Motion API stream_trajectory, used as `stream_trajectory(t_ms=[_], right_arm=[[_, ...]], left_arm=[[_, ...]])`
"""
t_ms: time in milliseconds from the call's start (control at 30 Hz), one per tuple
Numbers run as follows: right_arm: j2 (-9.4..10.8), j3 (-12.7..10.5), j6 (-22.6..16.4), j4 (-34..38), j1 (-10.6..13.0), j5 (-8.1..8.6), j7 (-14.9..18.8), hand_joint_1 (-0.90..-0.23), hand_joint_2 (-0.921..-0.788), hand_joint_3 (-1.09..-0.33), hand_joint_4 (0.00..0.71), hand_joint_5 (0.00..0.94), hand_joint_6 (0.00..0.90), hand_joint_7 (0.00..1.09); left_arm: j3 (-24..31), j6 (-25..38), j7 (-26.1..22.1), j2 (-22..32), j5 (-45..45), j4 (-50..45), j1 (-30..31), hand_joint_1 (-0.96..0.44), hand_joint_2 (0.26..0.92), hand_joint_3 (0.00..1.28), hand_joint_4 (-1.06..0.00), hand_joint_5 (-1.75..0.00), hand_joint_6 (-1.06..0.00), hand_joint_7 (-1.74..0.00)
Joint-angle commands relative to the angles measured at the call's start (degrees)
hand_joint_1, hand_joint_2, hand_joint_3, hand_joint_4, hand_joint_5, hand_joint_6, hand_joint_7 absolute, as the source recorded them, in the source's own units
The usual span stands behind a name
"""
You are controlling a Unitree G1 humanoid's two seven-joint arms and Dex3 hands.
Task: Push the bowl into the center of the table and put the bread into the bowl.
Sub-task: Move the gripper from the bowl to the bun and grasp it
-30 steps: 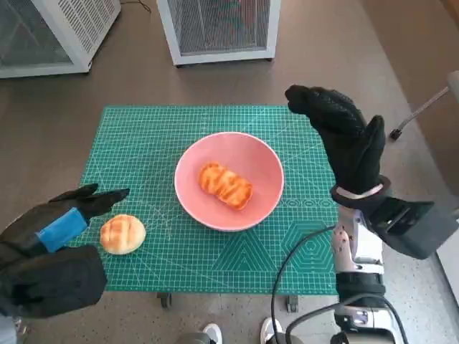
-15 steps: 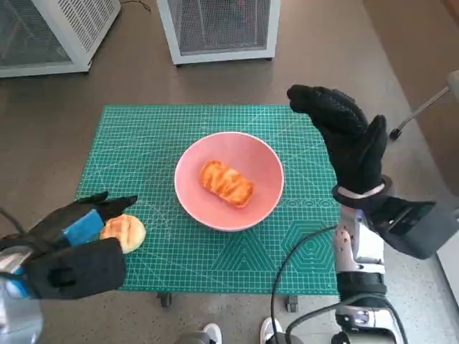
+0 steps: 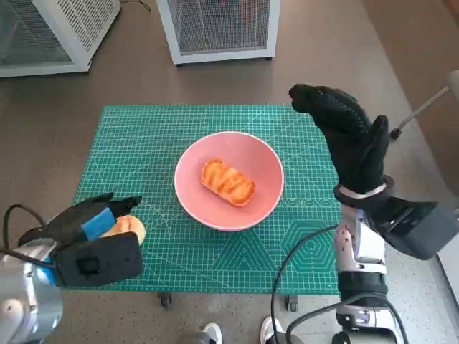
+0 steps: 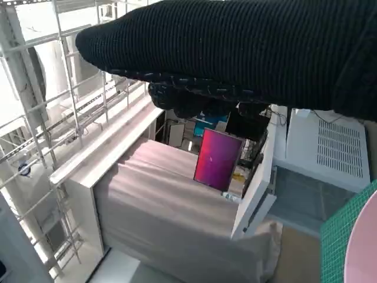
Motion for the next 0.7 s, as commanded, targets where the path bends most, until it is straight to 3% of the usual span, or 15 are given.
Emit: stream_trajectory(t_ms=[33,533,700], right_arm=[[-0.33,-0.04,0.53,0.64,0.81,0.17,0.57,-0.685,-0.921,-0.789,0.209,0.000,0.127,0.36],[-0.30,-0.11,1.10,-0.02,1.16,0.62,0.80,-0.683,-0.921,-0.787,0.210,0.001,0.123,0.36],[-0.32,-0.18,1.23,-0.28,1.25,0.59,0.73,-0.681,-0.921,-0.786,0.209,0.000,0.121,0.36]], left_arm=[[-2.32,-1.43,1.71,-1.23,2.09,3.91,-1.94,-0.02,0.724,0.00,-0.16,-0.01,-0.28,-0.01],[-5.08,-4.71,5.35,-3.68,4.02,12.52,-4.24,-0.02,0.758,0.02,-0.26,-0.02,-0.38,-0.03],[-5.37,-5.65,6.59,-4.48,4.61,14.55,-4.89,0.01,0.802,0.03,-0.42,-0.04,-0.53,-0.05]])
